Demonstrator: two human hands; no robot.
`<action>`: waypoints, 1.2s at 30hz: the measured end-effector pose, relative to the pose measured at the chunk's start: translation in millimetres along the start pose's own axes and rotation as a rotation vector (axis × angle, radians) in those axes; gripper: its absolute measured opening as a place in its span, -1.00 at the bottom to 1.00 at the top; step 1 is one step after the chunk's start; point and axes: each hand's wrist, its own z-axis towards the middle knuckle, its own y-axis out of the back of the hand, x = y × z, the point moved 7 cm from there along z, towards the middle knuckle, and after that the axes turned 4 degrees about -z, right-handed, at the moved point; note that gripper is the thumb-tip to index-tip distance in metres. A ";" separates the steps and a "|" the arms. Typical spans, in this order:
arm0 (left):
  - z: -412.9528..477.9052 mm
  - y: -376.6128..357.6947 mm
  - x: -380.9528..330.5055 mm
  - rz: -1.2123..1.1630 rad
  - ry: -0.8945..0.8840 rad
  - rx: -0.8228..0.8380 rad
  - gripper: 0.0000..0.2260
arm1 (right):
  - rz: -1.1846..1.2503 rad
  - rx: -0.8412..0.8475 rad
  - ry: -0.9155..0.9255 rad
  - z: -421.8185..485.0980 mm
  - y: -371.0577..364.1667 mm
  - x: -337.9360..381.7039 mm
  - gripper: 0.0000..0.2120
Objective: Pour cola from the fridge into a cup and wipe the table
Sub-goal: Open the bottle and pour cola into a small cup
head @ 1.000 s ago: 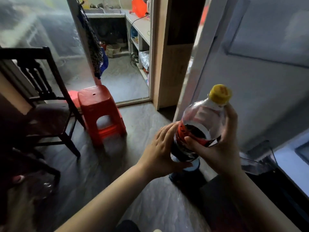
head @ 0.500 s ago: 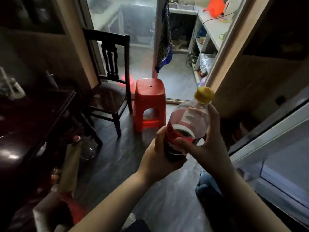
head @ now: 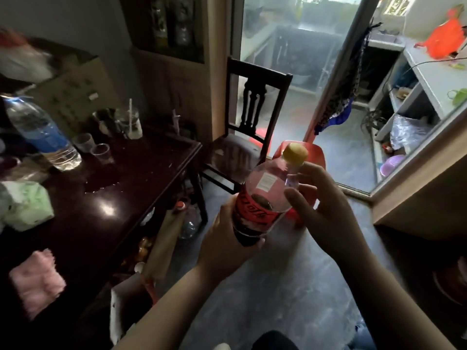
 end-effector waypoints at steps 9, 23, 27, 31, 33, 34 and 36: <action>48.0 56.4 11.7 -0.066 0.036 -0.046 -0.44 | 0.011 0.205 0.103 86.7 -74.4 -8.6 -0.60; 163.8 89.9 42.6 0.092 0.245 -0.421 -0.35 | 0.129 0.613 0.285 257.3 -165.8 -40.4 -0.49; 162.5 95.5 67.4 0.110 0.318 -0.553 -0.20 | 0.200 0.713 0.312 273.8 -198.0 -44.3 -0.42; 144.9 101.9 100.1 0.119 0.454 -0.668 -0.27 | 0.245 0.812 0.346 278.2 -224.1 -33.3 -0.55; 141.1 111.0 110.9 0.136 0.477 -0.711 -0.29 | 0.236 0.861 0.361 282.4 -240.0 -26.8 -0.54; 139.8 116.1 116.2 0.148 0.480 -0.732 -0.30 | 0.236 0.883 0.372 284.0 -249.1 -24.2 -0.54; 137.6 127.0 126.7 0.178 0.474 -0.763 -0.33 | 0.251 0.919 0.386 287.1 -267.1 -19.1 -0.53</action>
